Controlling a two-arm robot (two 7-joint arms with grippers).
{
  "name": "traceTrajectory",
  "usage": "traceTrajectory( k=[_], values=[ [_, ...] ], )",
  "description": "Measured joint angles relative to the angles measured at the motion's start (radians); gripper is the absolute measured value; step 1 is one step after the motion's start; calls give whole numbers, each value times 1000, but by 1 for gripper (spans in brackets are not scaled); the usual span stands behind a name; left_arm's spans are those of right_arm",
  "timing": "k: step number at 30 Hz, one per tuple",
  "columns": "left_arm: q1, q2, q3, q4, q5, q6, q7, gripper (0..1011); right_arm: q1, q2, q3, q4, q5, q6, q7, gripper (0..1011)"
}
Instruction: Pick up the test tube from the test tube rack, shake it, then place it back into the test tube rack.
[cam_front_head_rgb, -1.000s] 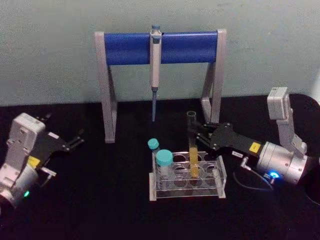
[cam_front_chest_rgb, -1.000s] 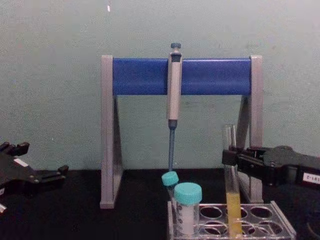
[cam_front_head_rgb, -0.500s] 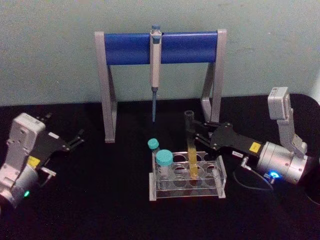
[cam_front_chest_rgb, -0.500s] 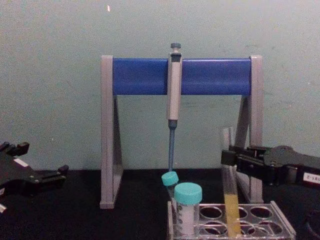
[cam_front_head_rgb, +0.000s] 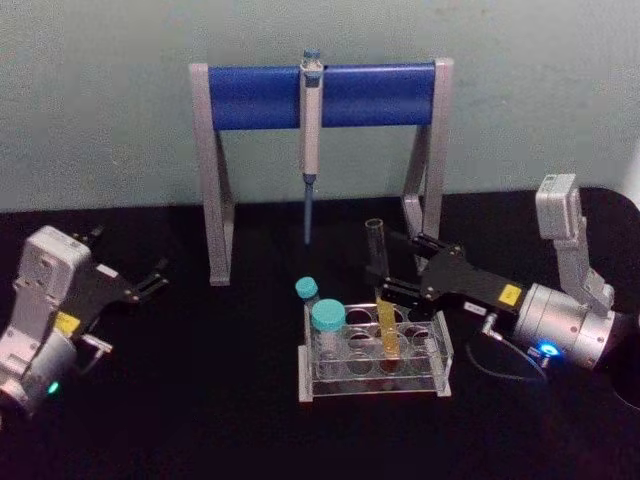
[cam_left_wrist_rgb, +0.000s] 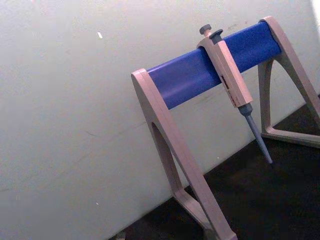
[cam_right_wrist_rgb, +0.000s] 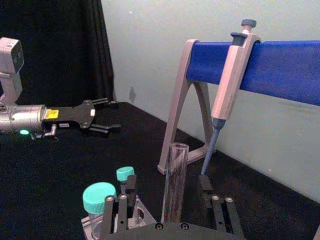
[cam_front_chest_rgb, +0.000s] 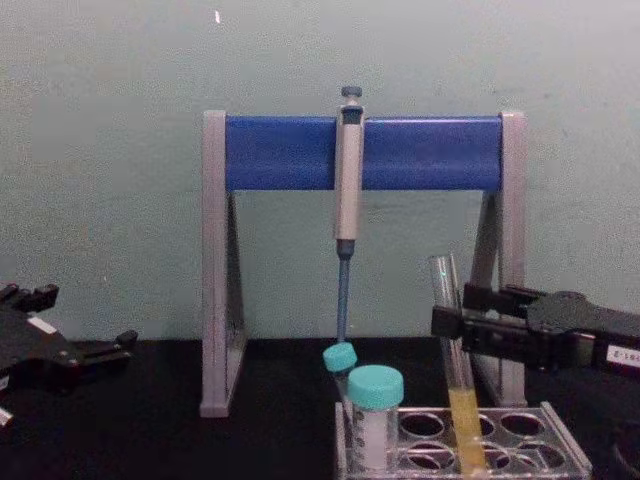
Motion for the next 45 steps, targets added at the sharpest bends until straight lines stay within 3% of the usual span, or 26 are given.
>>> traceTrajectory(
  k=[9, 20, 26, 33, 35, 36, 40, 45],
  values=[
    [0, 0, 0, 0, 0, 0, 0, 1001, 0, 0, 0, 0, 0, 0, 0, 995],
    [0, 0, 0, 0, 0, 0, 0, 1001, -14, 8, 8, -29, -5, -12, -14, 1000],
    [0, 0, 0, 0, 0, 0, 0, 1002, -48, 19, 37, -84, -16, -35, -64, 1000],
    [0, 0, 0, 0, 0, 0, 0, 1001, -130, 22, 116, -194, -77, -71, -252, 1000],
    [0, 0, 0, 0, 0, 0, 0, 1001, -153, 19, 137, -221, -113, -66, -330, 1000],
    [0, 0, 0, 0, 0, 0, 0, 1001, -168, 15, 151, -234, -141, -51, -390, 1000],
    [0, 0, 0, 0, 0, 0, 0, 1001, -192, -2, 174, -243, -195, 3, -510, 1000],
    [0, 0, 0, 0, 0, 0, 0, 1001, -203, -25, 184, -225, -228, 60, -580, 1000]
  ],
)
